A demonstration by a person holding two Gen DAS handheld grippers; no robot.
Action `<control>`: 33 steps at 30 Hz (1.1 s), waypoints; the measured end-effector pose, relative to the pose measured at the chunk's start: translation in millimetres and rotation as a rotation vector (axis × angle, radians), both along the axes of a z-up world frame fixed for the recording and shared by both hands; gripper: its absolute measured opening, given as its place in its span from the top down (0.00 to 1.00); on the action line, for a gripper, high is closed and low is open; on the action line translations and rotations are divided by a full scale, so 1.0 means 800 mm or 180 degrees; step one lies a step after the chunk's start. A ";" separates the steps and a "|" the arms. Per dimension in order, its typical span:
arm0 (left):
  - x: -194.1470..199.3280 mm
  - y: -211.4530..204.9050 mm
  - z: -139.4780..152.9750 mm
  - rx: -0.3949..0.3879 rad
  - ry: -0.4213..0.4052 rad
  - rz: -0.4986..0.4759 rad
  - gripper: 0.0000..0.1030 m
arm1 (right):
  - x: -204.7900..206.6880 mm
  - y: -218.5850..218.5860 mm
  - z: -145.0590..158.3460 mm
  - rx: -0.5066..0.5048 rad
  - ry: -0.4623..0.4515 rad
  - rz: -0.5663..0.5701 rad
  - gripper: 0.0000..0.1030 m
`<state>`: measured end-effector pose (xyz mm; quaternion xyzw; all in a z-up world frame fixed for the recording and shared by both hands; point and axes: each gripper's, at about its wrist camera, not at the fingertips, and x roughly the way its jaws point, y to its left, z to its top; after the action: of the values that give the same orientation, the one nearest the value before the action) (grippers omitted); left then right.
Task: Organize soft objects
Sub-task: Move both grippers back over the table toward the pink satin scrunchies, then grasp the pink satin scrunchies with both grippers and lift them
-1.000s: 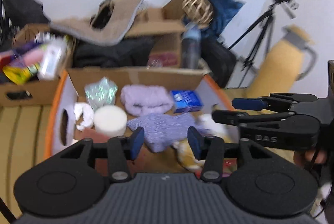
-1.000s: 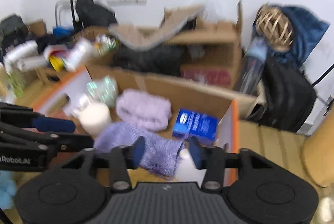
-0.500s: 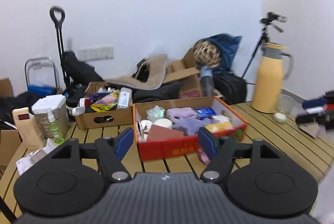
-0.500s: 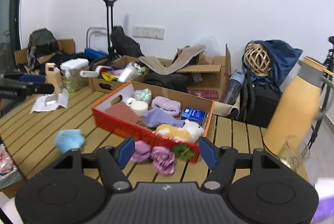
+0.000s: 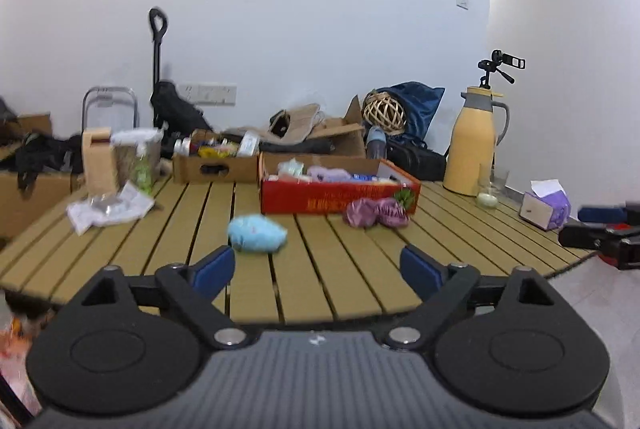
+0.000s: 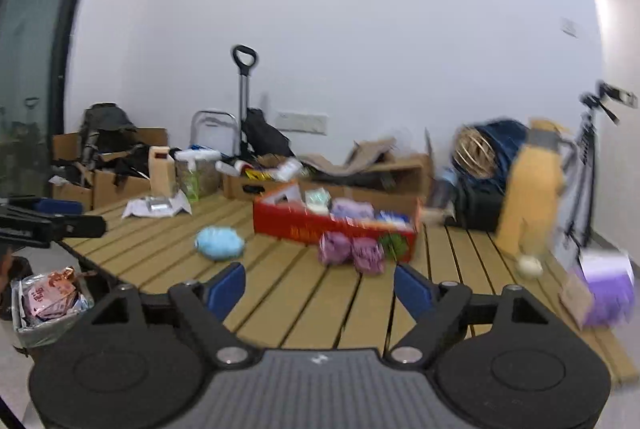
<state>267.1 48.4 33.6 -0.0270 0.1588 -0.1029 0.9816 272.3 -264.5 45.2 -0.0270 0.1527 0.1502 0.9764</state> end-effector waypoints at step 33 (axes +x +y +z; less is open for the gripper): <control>0.482 -0.146 -0.106 -0.0500 0.0915 -0.0251 0.36 | 0.387 -0.029 -0.113 0.0656 0.0796 -0.0736 0.30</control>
<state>653.0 -68.0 -51.1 -0.1119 0.2899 -0.1486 0.9388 581.6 -287.7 -44.9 0.1098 0.2588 0.0542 0.9582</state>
